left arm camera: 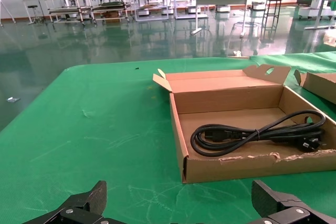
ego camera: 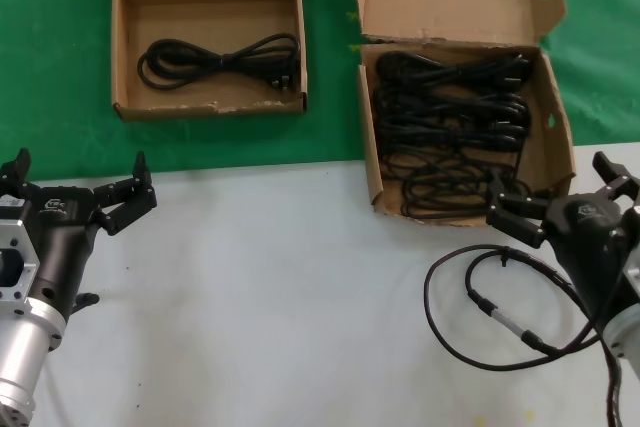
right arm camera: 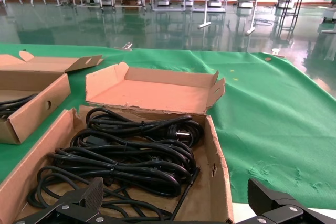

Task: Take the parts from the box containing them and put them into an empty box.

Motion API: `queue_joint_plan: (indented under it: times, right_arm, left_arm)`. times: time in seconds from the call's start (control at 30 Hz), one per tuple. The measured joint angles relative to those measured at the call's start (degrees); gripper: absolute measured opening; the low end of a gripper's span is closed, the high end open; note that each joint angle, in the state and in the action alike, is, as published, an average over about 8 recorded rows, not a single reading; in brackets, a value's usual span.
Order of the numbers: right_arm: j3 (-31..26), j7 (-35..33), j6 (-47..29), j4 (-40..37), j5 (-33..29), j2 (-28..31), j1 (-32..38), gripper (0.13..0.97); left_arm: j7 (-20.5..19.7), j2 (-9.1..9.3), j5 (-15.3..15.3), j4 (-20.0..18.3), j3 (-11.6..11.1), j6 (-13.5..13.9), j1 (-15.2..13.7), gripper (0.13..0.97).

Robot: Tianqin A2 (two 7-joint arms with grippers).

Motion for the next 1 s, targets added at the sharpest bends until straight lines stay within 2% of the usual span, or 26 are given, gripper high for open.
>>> queue_joint_plan:
  times: [1.0]
  right_arm:
    - [0.00, 0.00, 0.00, 0.00, 0.00, 0.00, 0.00, 0.966]
  left_arm:
    - [0.00, 0.00, 0.00, 0.00, 0.00, 0.00, 0.00, 0.966]
